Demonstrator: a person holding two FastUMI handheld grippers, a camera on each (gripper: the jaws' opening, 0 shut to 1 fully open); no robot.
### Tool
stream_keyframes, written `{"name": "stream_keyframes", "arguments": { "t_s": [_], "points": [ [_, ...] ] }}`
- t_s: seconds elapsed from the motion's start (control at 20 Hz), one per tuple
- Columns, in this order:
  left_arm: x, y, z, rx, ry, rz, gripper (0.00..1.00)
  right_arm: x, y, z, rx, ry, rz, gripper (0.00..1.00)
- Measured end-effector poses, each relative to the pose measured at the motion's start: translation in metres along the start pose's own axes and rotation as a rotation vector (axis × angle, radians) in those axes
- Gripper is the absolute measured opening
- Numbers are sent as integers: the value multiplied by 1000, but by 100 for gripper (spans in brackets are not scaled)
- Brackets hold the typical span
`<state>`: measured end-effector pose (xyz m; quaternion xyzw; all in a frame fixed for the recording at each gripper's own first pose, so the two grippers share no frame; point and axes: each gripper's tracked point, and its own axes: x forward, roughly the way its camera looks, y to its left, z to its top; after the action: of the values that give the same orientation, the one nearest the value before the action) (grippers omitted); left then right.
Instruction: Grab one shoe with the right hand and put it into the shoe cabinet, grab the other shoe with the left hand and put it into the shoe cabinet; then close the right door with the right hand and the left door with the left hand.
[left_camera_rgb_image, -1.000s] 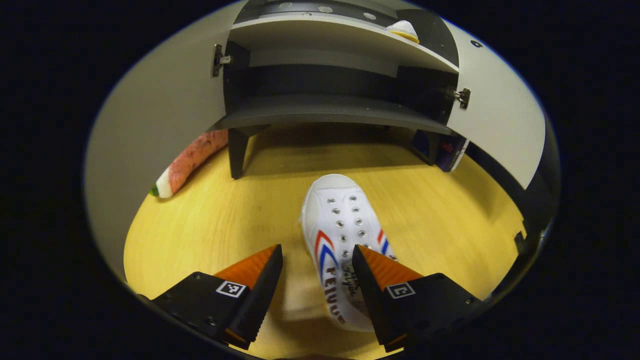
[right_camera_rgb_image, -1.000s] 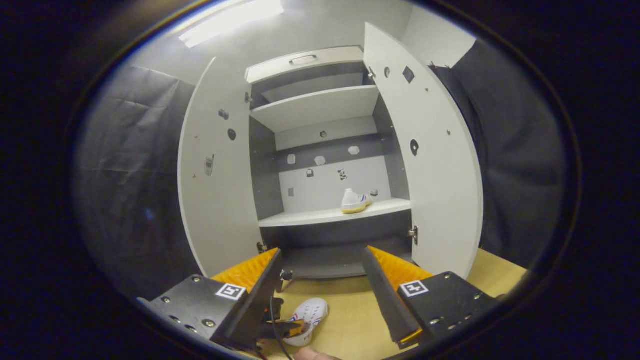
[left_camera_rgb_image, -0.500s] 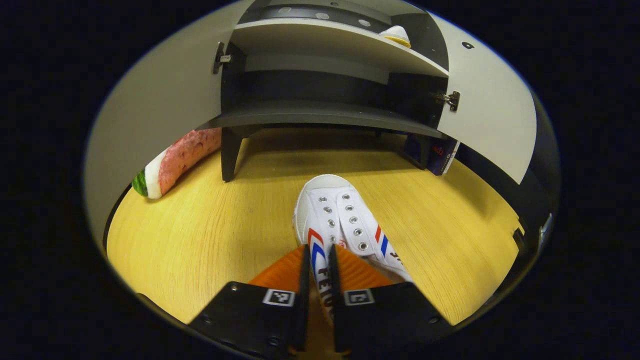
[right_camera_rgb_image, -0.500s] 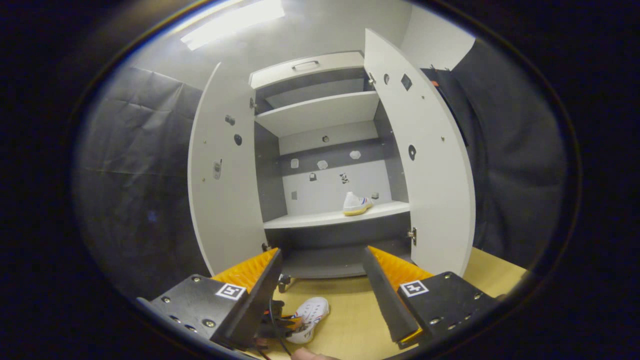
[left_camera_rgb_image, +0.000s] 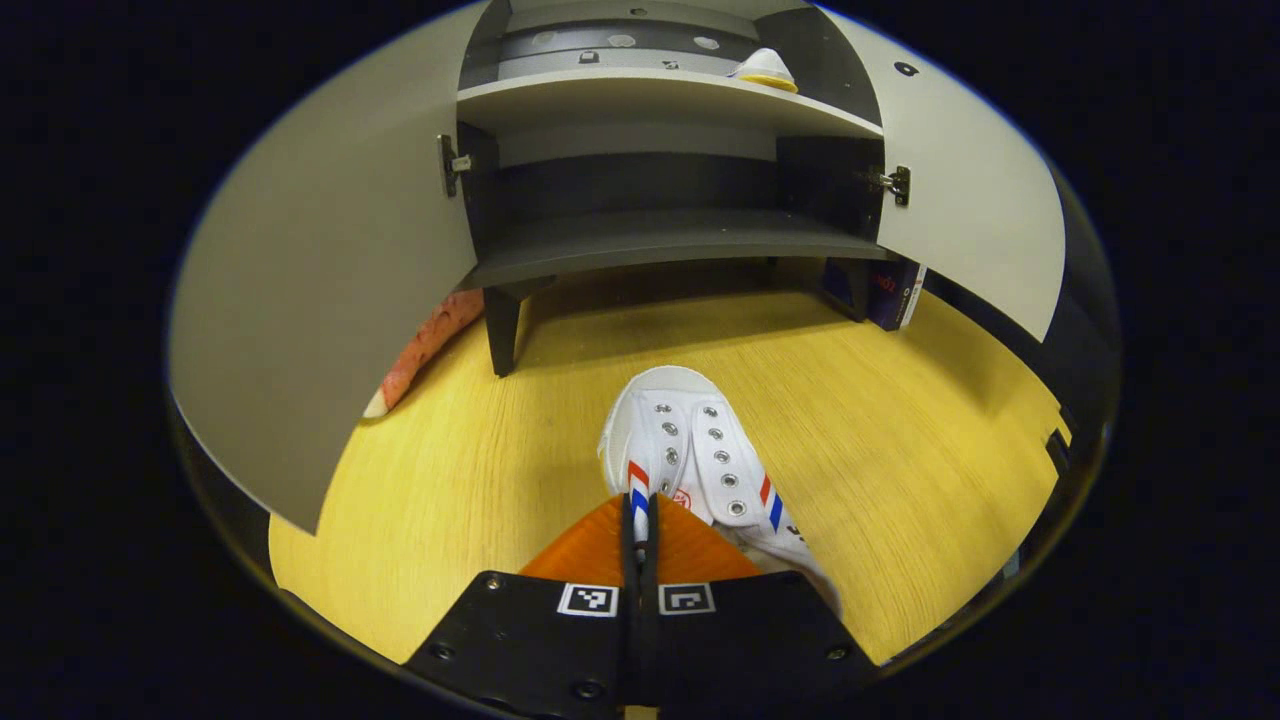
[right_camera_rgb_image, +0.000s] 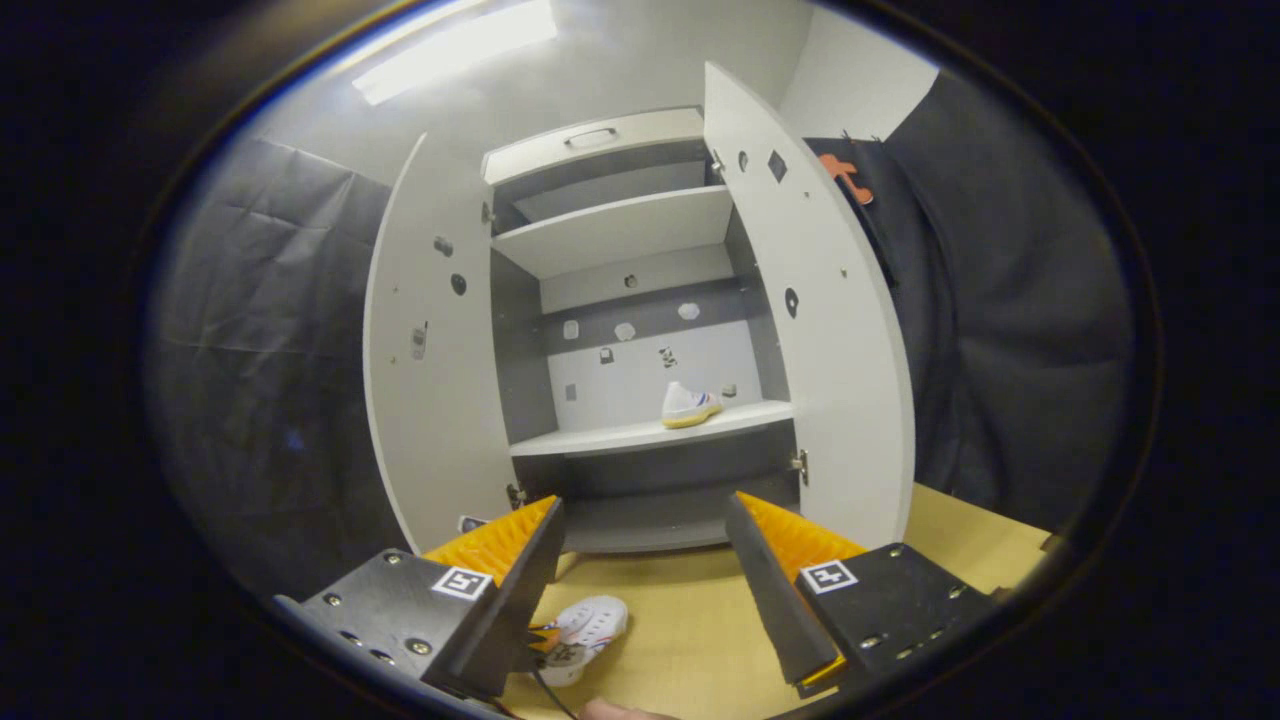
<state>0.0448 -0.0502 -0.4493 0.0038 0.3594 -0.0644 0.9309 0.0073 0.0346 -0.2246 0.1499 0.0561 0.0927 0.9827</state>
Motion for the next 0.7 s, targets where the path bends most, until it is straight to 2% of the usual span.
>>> {"name": "stream_keyframes", "arguments": {
  "t_s": [0.15, 0.2, 0.35, 0.45, 0.5, 0.7],
  "points": [
    [-25, 3, 30, 18, -83, 18, 0, -5, -9, 0, -16, -12, -23, 96],
    [-35, 3, 40, 25, -107, 19, 0, -7, -12, -2, -16, -11, -28, 92],
    [-70, -1, 77, 15, -193, 0, 0, -11, -19, -5, -27, -2, -40, 96],
    [-87, -3, 103, 33, -247, -4, 0, -17, -19, -4, -28, -8, -28, 96],
    [-96, -2, 115, 39, -276, -3, 1, -21, -21, -2, -25, -15, -26, 93],
    [-129, 3, 155, 19, -342, 10, 0, -31, -24, 8, -36, -48, -18, 92]
  ]
}}
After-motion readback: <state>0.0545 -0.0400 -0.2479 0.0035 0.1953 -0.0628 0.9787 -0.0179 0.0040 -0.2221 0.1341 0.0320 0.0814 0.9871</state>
